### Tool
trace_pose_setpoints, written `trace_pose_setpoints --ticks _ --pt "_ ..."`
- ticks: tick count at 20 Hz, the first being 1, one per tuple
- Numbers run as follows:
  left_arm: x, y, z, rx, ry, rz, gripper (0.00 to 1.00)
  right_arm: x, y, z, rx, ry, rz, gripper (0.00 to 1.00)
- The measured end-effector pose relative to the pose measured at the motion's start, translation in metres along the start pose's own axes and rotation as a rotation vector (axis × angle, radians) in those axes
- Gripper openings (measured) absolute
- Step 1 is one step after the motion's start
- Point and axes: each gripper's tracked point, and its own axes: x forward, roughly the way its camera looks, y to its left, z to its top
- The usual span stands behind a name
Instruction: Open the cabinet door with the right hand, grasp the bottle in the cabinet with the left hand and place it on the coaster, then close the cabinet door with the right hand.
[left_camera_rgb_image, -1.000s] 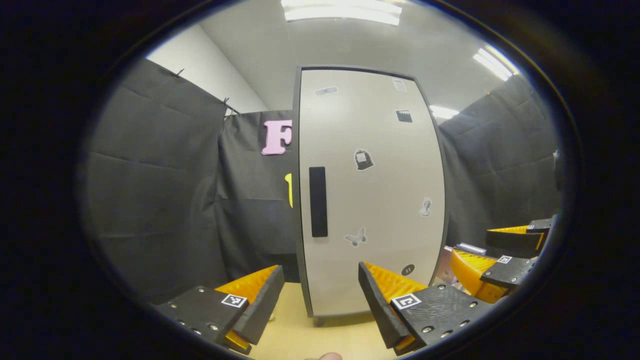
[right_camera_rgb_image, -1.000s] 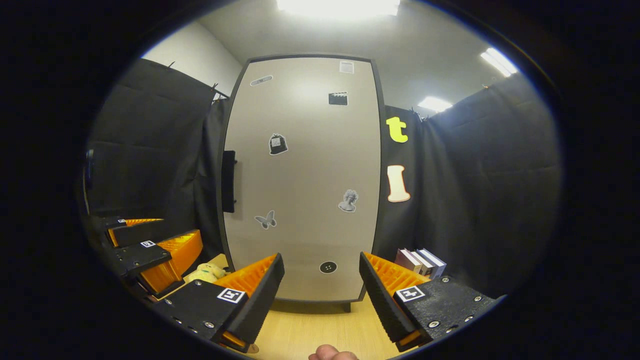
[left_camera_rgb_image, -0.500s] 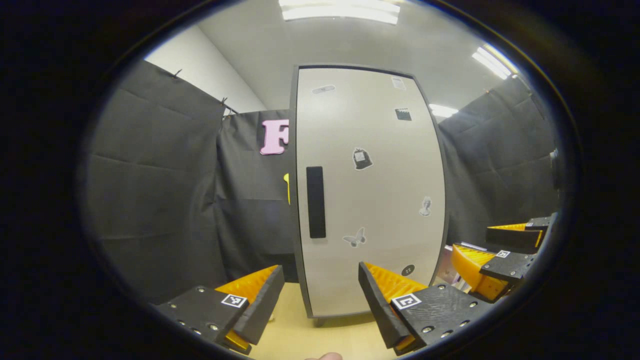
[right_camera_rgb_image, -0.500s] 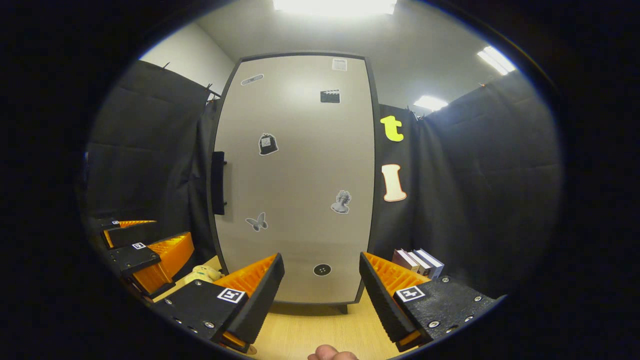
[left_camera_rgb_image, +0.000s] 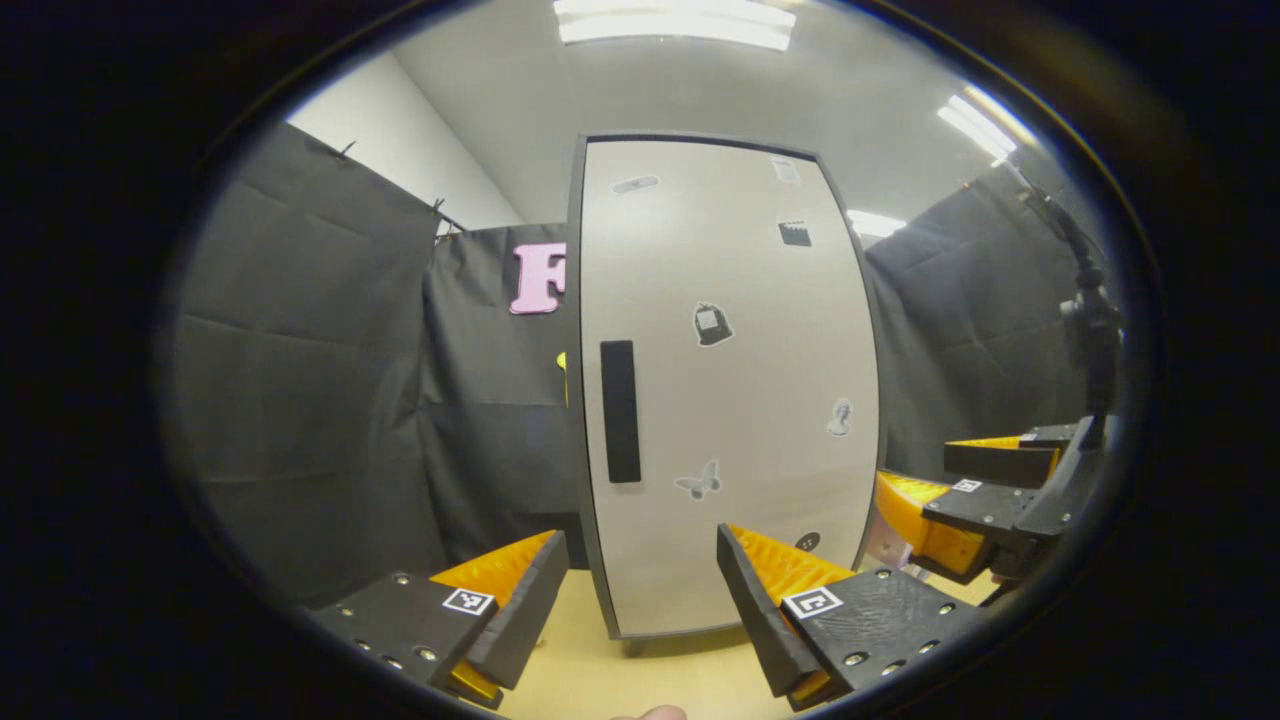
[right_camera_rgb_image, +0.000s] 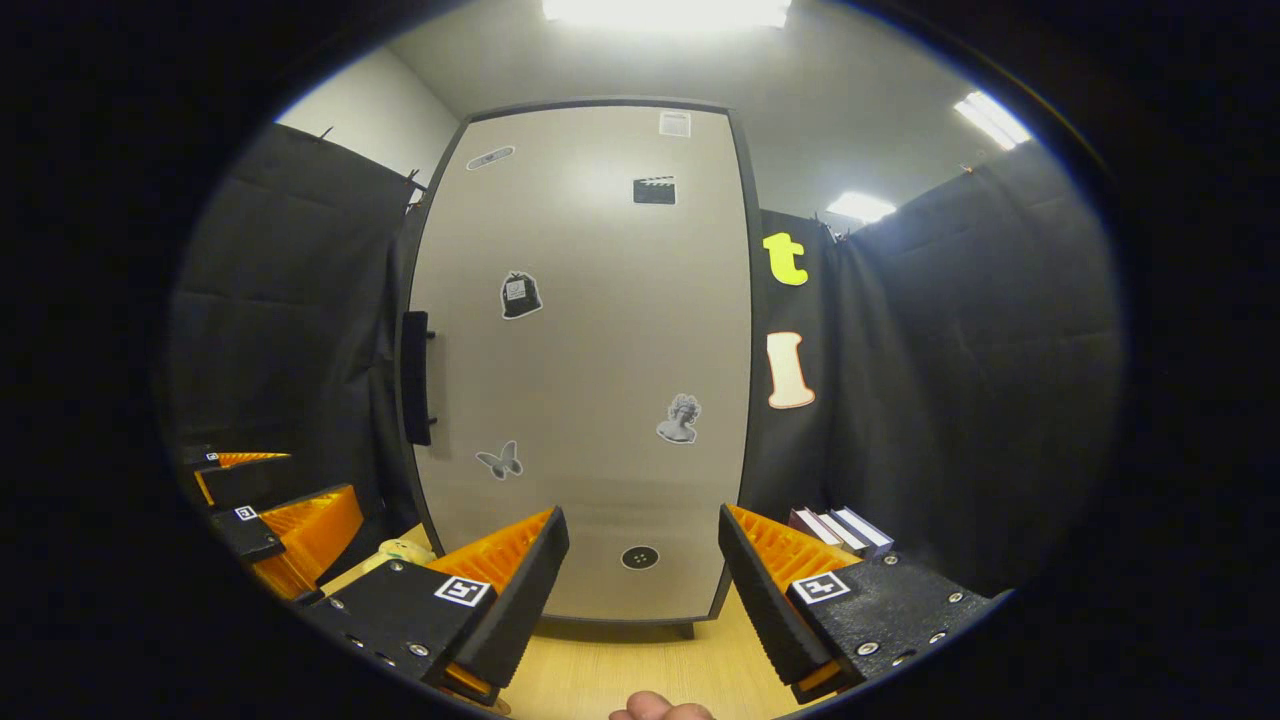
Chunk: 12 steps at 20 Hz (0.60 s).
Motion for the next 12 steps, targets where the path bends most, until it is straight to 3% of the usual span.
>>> trace_pose_setpoints --ticks 6,12 --pt "-0.027 0.012 -0.013 -0.033 0.006 -0.052 0.89 0.03 0.04 0.021 -0.007 -0.034 0.069 0.94" --pt "-0.051 0.048 -0.022 0.02 0.011 0.01 0.88 0.065 0.099 0.044 -0.02 -0.064 0.148 0.94"
